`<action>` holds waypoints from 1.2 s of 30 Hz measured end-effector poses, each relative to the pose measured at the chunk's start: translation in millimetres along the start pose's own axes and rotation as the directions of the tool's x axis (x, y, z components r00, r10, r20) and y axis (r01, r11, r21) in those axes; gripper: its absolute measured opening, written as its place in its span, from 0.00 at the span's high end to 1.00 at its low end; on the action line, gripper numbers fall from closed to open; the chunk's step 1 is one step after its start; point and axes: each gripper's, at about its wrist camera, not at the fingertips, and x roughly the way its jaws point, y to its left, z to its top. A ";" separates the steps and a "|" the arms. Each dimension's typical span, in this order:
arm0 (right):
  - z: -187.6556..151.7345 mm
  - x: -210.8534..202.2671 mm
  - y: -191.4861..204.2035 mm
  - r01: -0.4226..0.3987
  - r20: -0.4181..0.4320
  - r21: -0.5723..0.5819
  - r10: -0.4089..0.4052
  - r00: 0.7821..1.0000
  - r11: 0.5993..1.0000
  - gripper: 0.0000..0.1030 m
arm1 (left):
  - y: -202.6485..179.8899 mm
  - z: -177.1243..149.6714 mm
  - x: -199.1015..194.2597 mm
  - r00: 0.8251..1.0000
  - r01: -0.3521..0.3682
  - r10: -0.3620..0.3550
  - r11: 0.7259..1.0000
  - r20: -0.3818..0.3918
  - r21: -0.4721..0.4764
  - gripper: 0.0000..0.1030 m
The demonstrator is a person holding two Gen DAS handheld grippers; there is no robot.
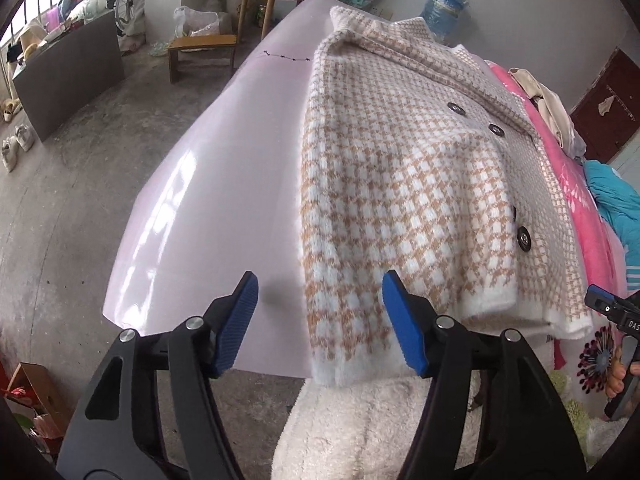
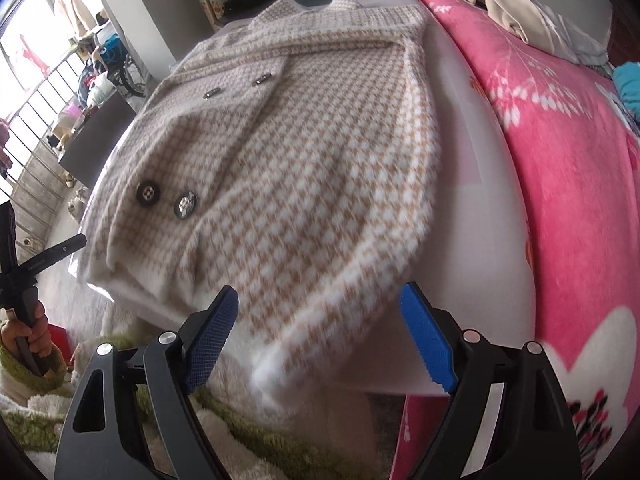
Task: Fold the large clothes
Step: 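Grasp the coat hem at the board edge with both tools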
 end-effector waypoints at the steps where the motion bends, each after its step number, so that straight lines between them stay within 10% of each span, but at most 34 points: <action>1: -3.7 -0.3 -2.3 -0.010 -0.007 0.018 0.010 1.000 1.000 0.21 | -0.2 -3.0 1.9 1.000 0.010 -0.010 1.000 -0.009 -0.003 0.46; 9: -20.5 19.8 -10.8 -0.150 -0.063 0.152 0.161 0.985 0.977 0.41 | -1.7 -16.3 10.0 0.993 0.109 -0.110 0.993 -0.040 -0.035 0.59; 23: -22.5 32.0 -9.9 -0.147 0.005 0.180 0.149 0.989 0.973 0.74 | 0.0 -24.6 15.7 0.995 0.091 -0.094 0.989 -0.023 -0.115 0.61; 27: -20.5 30.5 -10.6 -0.126 0.021 0.142 0.125 0.992 0.982 0.86 | -6.7 -22.2 12.2 0.999 0.049 -0.050 0.997 -0.010 -0.065 0.85; 36: -3.3 -73.0 -7.8 -0.120 0.275 0.030 0.107 0.955 0.992 0.92 | -28.5 -4.4 -83.7 0.982 0.064 -0.076 0.995 0.175 0.072 0.94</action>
